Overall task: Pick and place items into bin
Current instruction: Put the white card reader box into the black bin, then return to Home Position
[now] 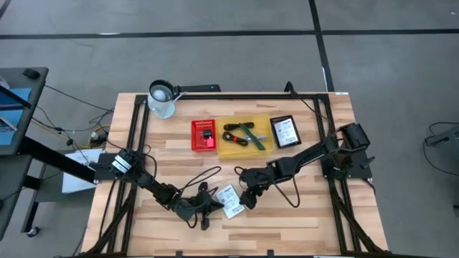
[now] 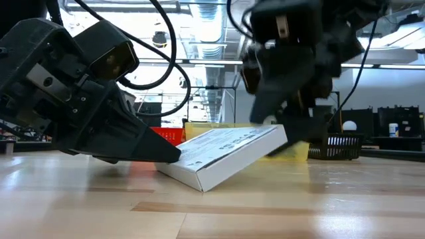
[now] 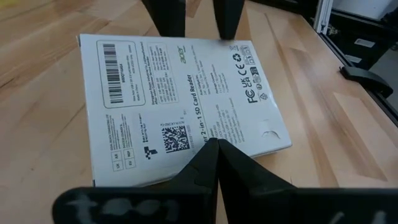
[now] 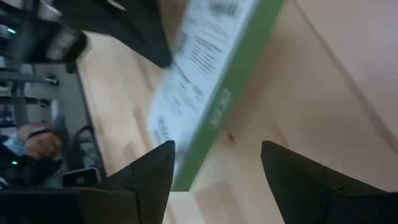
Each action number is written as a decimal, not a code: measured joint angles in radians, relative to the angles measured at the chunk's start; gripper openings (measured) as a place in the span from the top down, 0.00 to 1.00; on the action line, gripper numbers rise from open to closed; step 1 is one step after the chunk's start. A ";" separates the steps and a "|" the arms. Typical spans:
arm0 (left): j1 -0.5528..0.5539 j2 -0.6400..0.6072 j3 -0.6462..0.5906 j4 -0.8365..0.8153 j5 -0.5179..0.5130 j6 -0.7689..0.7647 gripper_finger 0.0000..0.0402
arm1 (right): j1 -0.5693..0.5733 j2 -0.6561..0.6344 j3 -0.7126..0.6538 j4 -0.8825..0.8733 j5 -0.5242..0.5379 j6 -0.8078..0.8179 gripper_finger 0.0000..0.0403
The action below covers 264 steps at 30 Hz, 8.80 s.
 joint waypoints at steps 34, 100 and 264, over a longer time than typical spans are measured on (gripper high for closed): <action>0.000 0.000 0.000 0.003 -0.004 0.016 1.00 | -0.037 0.037 0.000 0.166 -0.041 0.002 0.53; -0.004 0.004 0.000 0.011 -0.006 0.055 1.00 | -0.039 -0.444 0.041 -0.608 0.381 -0.059 0.94; 0.429 -1.789 -0.646 -0.838 0.242 0.415 1.00 | -0.591 -1.684 -0.907 0.045 0.142 -0.801 0.59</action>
